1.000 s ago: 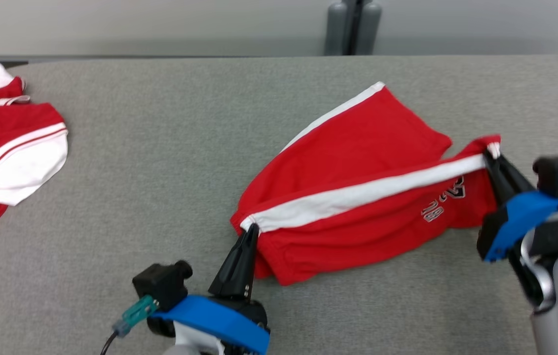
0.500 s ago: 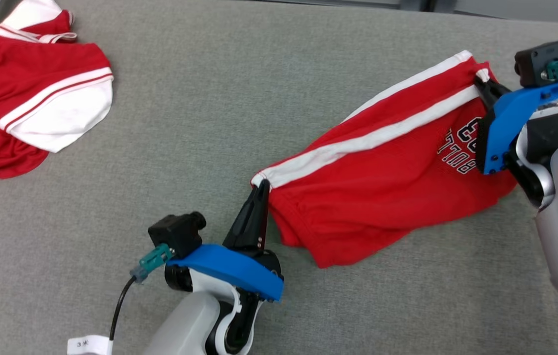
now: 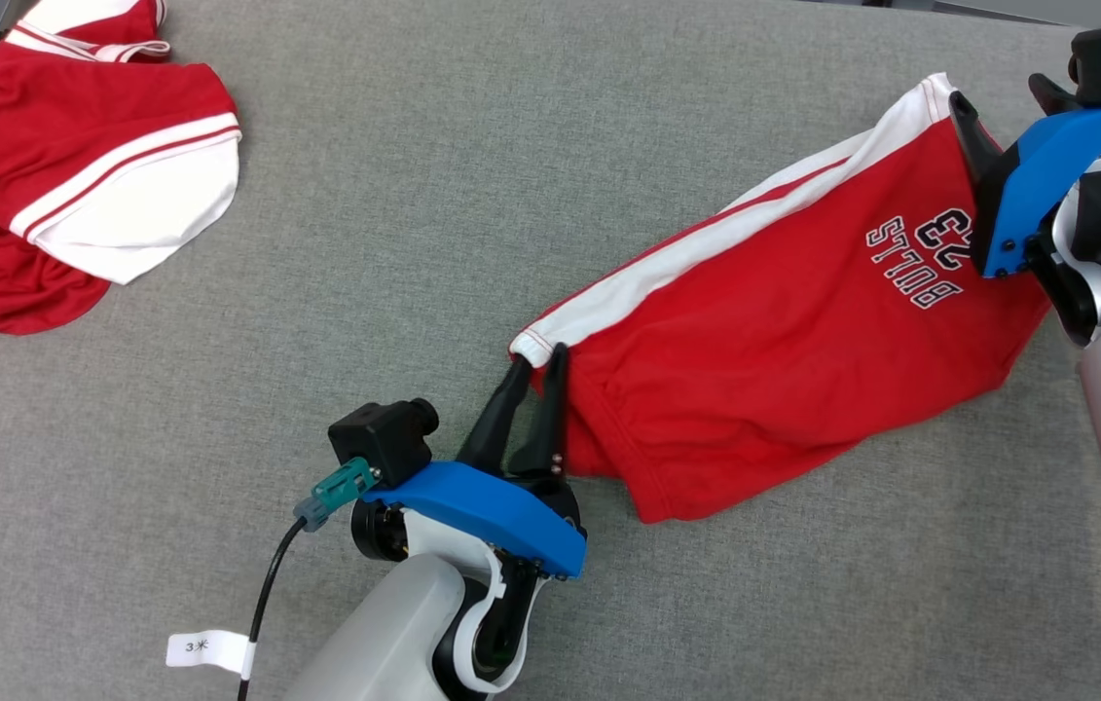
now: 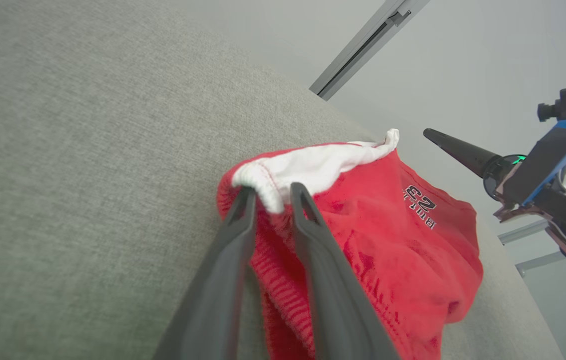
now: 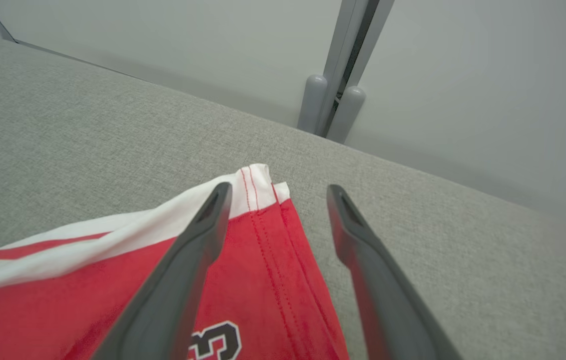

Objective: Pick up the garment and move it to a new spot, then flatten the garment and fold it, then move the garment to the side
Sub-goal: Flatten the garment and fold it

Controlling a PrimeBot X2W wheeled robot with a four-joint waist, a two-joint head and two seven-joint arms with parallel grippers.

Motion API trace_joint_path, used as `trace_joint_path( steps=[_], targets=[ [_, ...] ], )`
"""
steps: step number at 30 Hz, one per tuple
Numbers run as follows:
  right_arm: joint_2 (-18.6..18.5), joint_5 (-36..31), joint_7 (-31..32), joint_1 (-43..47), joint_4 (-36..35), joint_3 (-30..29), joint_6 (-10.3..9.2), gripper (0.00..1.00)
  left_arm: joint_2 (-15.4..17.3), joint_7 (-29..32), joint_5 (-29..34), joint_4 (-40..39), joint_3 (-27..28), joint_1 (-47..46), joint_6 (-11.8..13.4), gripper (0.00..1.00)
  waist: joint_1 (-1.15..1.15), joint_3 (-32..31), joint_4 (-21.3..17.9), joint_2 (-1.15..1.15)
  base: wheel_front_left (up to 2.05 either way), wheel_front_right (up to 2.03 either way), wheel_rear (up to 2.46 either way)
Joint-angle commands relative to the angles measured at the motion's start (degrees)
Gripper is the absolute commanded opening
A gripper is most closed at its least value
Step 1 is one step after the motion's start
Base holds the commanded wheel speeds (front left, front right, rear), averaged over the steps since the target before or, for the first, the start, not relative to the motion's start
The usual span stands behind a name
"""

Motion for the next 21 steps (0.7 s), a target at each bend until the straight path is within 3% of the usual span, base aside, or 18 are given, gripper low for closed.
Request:
trace_joint_path(
  steps=[1, 5, 12, 21],
  targets=[
    [-0.1, -0.55, -1.06, -1.29, 1.01, -0.21, 0.01, 1.0, -0.03, -0.4, 0.43, 0.24, -0.31, -1.13, 0.35, 1.0, -0.01, -0.14, -0.25, 0.0, 0.0, 0.0, 0.0],
    [-0.18, -0.4, -3.13, -2.17, 3.28, -0.15, 0.01, 1.0, 0.62, -0.81, 1.86, 0.38, -0.59, -1.25, 0.84, 1.0, -0.01, -0.66, -0.97, 0.0, 0.0, 0.0, 0.0],
    [-1.53, 2.19, -4.71, -1.68, 6.07, 1.58, 0.01, 1.0, 5.07, -0.7, 6.32, -1.24, -1.37, -0.03, 2.83, 1.0, -0.01, -2.59, -1.6, 0.0, 0.0, 0.0, 0.0],
    [-4.48, 7.94, -0.38, 1.77, 8.98, 5.32, 0.01, 1.0, 11.63, -0.62, 9.22, -7.89, -0.3, 3.83, 7.02, 1.0, -0.01, -4.61, -0.41, 0.0, 0.0, 0.0, 0.0]
  ],
)
